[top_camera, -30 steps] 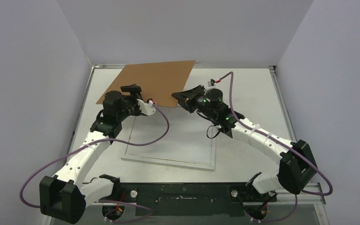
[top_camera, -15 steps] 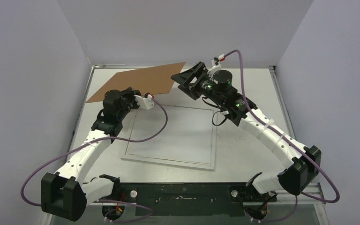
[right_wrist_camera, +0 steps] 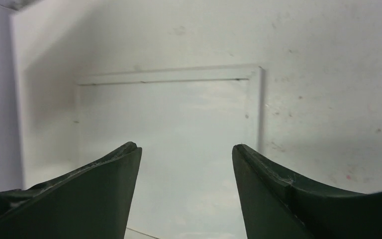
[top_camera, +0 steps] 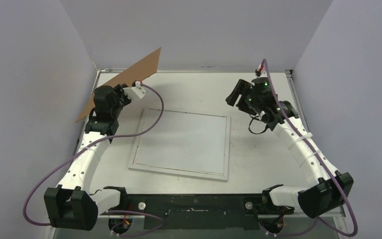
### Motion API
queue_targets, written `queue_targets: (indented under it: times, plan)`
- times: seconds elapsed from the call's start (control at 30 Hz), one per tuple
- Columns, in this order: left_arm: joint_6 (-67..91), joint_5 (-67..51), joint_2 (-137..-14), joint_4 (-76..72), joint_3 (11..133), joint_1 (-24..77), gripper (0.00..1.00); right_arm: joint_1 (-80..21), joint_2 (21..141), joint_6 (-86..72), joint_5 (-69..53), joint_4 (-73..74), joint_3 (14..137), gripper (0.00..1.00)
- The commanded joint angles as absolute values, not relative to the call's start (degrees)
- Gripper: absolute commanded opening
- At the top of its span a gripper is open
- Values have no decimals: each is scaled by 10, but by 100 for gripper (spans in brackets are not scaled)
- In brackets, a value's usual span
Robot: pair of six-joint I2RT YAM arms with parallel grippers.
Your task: Put the photo into the frame
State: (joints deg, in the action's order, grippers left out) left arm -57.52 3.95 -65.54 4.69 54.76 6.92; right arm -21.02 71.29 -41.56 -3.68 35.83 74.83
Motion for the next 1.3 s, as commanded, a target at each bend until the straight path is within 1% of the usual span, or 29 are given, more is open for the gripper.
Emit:
queue_targets:
  times: [0.0, 0.27, 0.4, 0.5, 0.57, 0.8, 1.0, 1.13, 1.27]
  plan:
    - [-535, 24, -663, 49, 603, 39, 0, -207, 760, -314, 23, 414, 703, 67]
    - [-503, 20, -699, 80, 625, 20, 0, -222, 808, -294, 18, 360, 634, 60]
    - [-492, 20, -708, 87, 632, 18, 0, -231, 831, -273, 5, 336, 619, 51]
    - [-485, 20, -714, 95, 641, 18, 0, -232, 857, -263, -14, 325, 611, 48]
    - [-484, 20, -717, 99, 644, 16, 0, -234, 869, -259, -13, 321, 604, 48]
    - [-469, 17, -727, 113, 660, 14, 0, -235, 887, -263, -18, 293, 580, 52]
    - [-467, 13, -728, 117, 662, 14, 0, -238, 907, -263, -21, 278, 573, 51]
    - [-465, 10, -727, 117, 666, 14, 0, -237, 918, -258, -20, 276, 574, 47]
    - [-460, 5, -725, 119, 669, 14, 0, -237, 922, -252, -18, 277, 575, 38]
